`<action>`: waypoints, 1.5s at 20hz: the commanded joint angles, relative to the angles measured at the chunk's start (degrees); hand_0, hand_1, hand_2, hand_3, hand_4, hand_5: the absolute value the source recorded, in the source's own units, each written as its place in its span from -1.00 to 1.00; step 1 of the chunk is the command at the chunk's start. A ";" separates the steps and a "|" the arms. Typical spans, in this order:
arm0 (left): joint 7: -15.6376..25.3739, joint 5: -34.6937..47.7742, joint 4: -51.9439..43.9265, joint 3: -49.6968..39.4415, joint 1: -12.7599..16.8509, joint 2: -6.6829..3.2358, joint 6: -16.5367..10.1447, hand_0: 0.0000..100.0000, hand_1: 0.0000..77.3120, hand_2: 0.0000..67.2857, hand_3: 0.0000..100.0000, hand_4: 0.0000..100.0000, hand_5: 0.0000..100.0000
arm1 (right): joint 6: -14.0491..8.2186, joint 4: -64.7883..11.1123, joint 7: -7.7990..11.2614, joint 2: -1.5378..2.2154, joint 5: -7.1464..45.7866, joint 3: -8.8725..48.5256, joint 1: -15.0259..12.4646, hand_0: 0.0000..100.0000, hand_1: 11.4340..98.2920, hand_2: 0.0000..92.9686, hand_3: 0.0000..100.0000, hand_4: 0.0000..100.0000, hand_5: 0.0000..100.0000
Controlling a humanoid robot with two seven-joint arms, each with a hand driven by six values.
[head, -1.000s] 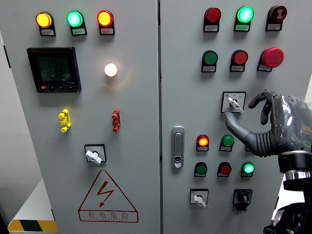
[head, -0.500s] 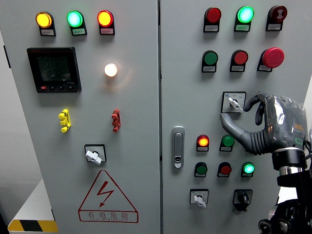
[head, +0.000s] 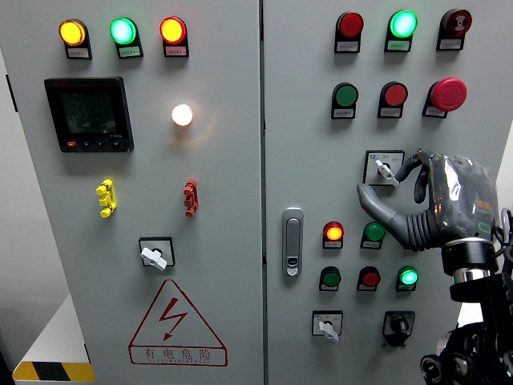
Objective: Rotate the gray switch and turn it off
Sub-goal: 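Twist the right hand to rotate the white knob to off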
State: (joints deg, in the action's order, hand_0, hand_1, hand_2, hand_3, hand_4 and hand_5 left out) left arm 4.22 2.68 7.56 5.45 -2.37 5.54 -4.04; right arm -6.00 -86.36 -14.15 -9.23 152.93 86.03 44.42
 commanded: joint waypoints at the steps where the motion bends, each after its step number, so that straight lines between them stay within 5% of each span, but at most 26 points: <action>1: 0.00 -0.04 0.00 0.00 0.00 0.00 0.00 0.77 -1.00 -0.60 -0.63 -0.84 -0.78 | 0.46 0.14 -0.09 0.00 0.00 -0.07 0.41 -1.00 -0.47 0.39 0.93 1.00 0.98; 18: 0.00 0.04 0.00 0.00 0.00 0.00 0.00 0.77 -1.00 -0.60 -0.63 -0.84 -0.78 | 0.90 1.02 -1.15 0.00 0.26 -1.04 0.85 -0.91 -0.52 0.43 0.92 1.00 0.99; 24: 0.00 0.04 0.00 0.00 0.00 0.00 0.00 0.77 -1.00 -0.60 -0.63 -0.84 -0.78 | 1.86 1.11 -1.84 0.00 0.35 -1.13 1.20 -0.09 -0.43 0.43 0.92 1.00 0.99; 30: 0.00 0.04 0.00 0.00 0.00 0.00 0.00 0.77 -1.00 -0.60 -0.62 -0.84 -0.78 | 2.04 1.02 -2.11 0.09 0.26 -1.57 1.38 0.11 -0.45 0.43 0.92 1.00 0.99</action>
State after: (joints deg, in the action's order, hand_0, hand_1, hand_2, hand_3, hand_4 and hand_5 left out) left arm 4.22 2.72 7.56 5.45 -2.37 5.54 -4.04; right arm -4.04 -85.26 -16.20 -9.14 153.23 84.56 45.77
